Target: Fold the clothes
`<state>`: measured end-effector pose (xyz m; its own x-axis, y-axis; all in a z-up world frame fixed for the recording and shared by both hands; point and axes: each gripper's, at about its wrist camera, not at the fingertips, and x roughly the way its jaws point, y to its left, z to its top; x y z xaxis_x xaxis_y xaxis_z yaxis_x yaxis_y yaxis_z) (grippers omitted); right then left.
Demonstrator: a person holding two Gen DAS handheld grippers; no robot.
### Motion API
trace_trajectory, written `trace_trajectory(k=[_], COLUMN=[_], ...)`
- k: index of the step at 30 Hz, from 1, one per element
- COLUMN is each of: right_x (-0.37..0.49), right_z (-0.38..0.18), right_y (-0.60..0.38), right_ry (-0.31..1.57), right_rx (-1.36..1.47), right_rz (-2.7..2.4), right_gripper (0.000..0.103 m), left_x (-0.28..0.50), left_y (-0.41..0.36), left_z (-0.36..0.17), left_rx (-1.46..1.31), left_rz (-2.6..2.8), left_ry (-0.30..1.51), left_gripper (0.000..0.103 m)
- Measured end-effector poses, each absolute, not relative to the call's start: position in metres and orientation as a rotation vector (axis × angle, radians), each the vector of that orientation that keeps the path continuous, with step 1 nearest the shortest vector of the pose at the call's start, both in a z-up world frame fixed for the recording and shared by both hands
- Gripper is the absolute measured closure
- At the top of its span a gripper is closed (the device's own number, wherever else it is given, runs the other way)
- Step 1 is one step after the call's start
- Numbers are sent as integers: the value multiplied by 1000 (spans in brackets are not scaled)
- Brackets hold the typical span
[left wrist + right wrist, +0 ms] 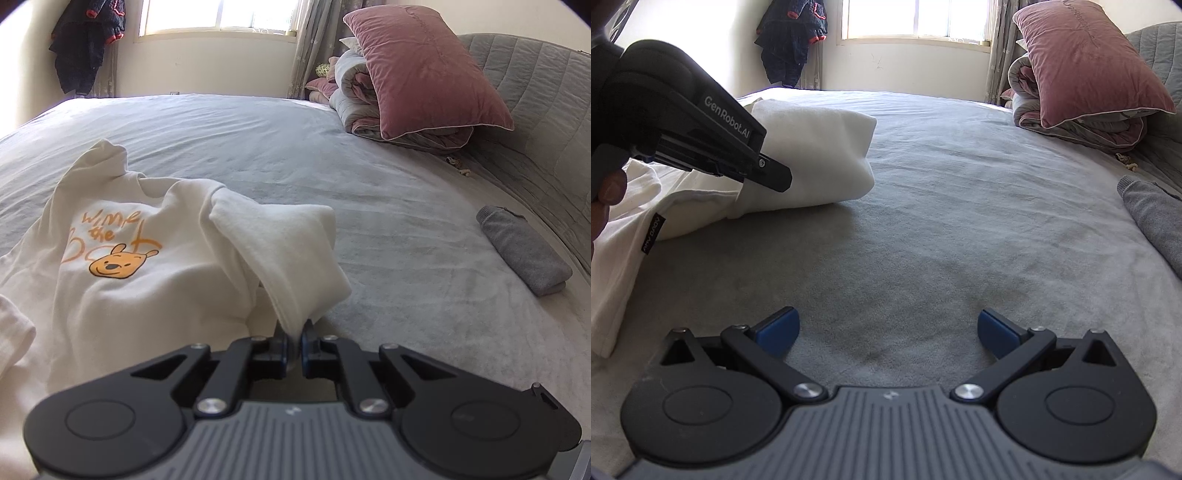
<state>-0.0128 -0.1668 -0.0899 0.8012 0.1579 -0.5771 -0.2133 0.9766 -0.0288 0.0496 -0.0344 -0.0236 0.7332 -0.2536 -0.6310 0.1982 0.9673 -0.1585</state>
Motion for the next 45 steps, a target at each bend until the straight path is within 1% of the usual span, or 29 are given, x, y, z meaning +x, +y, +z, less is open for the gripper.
trace_trajectory(k=[12, 25, 35, 42, 45], right_x=[-12, -11, -10, 6, 9], right_z=[-90, -90, -91, -81, -73], right_y=[-167, -167, -167, -167, -176], right_ry=[610, 610, 616, 667, 635], right_rx=[-94, -94, -96, -105, 41], right_rz=[199, 199, 200, 240, 222], right_gripper=[0, 0, 0, 0, 0], left_x=[64, 106, 116, 115, 114], left_y=[-22, 11, 3, -9, -13], left_z=[19, 71, 100, 116, 119], left_rx=[-276, -600, -626, -670, -696], left_rz=[-356, -353, -354, -358, -351], left_ry=[693, 665, 683, 716, 733], left_gripper=[99, 99, 99, 99, 99])
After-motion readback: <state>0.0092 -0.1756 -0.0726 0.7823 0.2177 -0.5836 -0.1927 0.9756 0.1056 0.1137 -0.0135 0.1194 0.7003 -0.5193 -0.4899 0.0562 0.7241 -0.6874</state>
